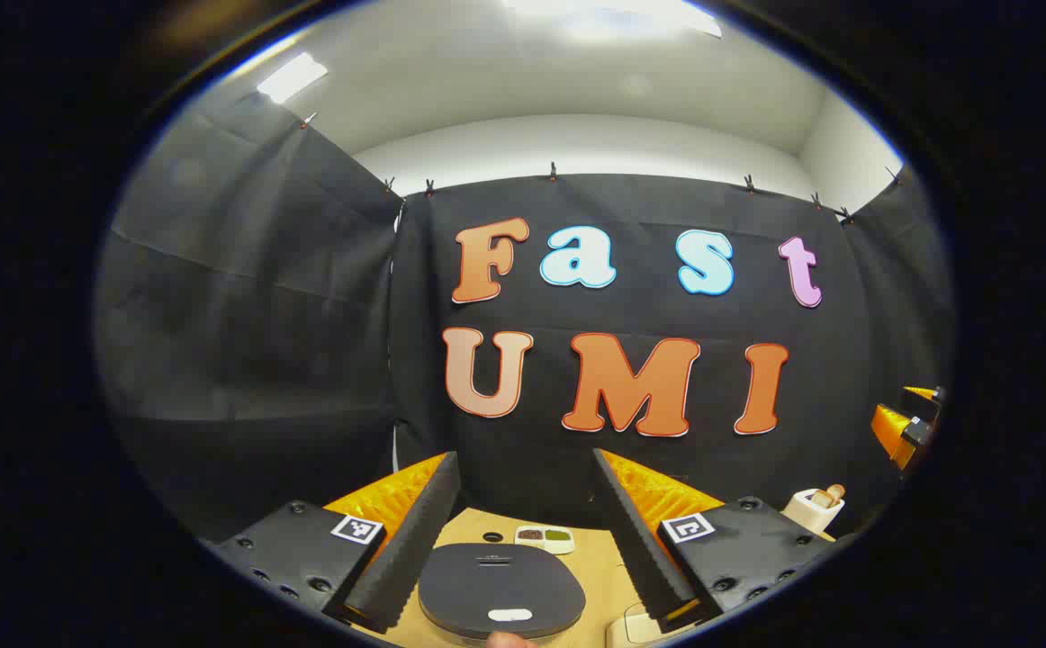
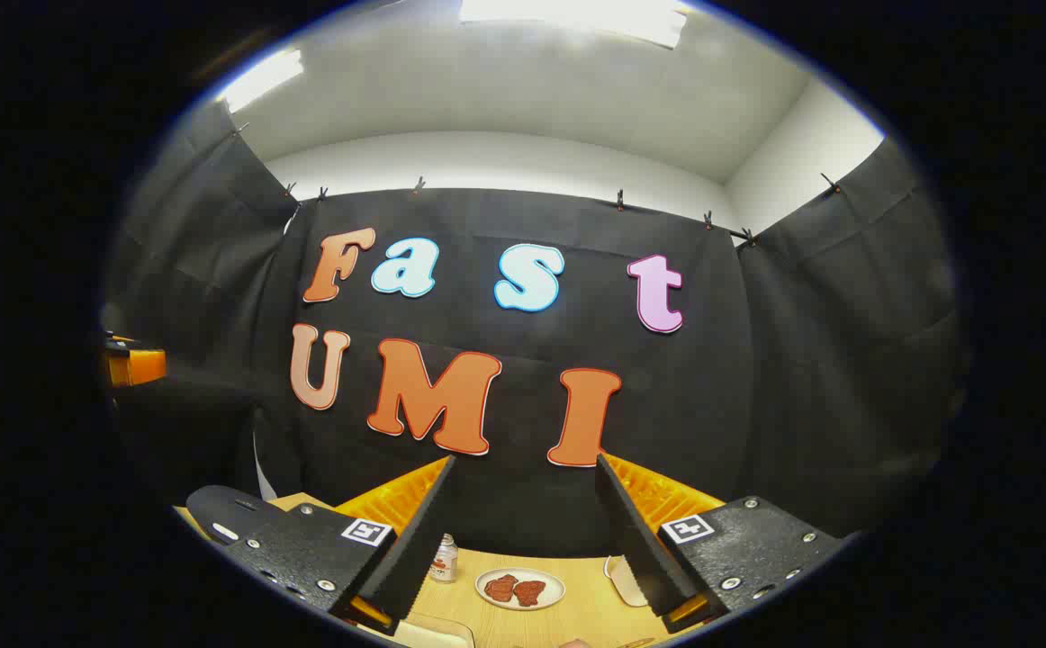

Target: Close the left gripper, press the button to open the rice cooker; take a wooden spoon from the chopstick holder with the right hand, scoop a spoonful of rice and pour it into the rice cooker, then put the wooden spoon back into the chopstick holder.

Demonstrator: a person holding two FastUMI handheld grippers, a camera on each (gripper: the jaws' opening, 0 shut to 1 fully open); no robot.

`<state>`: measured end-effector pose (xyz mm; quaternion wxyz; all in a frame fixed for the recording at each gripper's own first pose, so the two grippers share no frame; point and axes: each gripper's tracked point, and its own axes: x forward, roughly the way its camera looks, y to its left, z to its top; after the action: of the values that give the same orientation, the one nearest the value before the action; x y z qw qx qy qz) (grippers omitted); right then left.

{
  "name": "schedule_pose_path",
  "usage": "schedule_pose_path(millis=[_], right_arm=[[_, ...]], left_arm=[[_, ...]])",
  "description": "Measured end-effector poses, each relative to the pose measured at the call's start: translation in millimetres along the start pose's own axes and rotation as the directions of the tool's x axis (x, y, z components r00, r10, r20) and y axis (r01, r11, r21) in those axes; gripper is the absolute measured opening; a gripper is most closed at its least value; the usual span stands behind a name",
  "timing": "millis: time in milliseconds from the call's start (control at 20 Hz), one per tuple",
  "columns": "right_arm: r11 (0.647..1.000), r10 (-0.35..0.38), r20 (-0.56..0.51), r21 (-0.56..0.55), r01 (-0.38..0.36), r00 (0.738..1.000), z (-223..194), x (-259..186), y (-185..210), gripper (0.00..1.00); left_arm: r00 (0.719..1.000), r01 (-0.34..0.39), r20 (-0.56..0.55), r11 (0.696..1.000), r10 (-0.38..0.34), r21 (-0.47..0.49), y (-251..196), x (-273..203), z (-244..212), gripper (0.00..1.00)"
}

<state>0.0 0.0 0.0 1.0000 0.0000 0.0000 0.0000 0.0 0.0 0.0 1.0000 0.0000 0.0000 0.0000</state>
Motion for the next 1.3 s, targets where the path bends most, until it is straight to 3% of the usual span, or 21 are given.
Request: schedule_pose_path(millis=[150,200,250,350,1050,1150,1300], right_arm=[[1.0,0.001,-0.016,-0.004,-0.001,1.0,-6.2,-2.1,-9.5,0.9],[1.0,-0.009,-0.01,-0.008,0.009,1.0,-5.4,-3.3,-15.2,0.93],[1.0,-0.019,-0.007,-0.004,0.019,1.0,-5.1,-2.7,-18.9,0.9],[1.0,-0.024,0.006,0.002,0.024,1.0,-2.2,-3.8,-21.9,0.96],[0.999,-0.045,-0.022,-0.032,0.044,0.999,-15.3,-11.0,-35.3,0.93],[0.998,-0.05,-0.034,-0.042,0.049,0.998,-20.1,-11.4,-39.4,0.96],[0.997,-0.069,-0.045,-0.039,0.068,0.997,-25.5,-12.0,-46.4,0.94]], left_arm=[[1.0,0.025,-0.01,1.0,-0.025,0.005,-10.0,-2.6,1.6,0.96],[1.0,0.029,-0.008,1.0,-0.029,0.004,-10.8,-3.9,1.8,0.96],[1.0,0.025,-0.009,1.0,-0.025,0.008,-10.2,-4.9,1.4,0.96],[1.0,0.028,0.005,0.999,-0.028,0.015,-14.7,-6.3,5.5,0.96],[0.995,0.099,0.015,0.993,-0.101,0.071,-46.2,-7.4,7.2,0.96],[0.995,0.095,0.0,0.993,-0.095,0.073,-46.2,-3.5,2.7,0.71],[0.996,0.08,-0.036,0.993,-0.077,0.088,-42.7,4.1,-6.9,0.33]])
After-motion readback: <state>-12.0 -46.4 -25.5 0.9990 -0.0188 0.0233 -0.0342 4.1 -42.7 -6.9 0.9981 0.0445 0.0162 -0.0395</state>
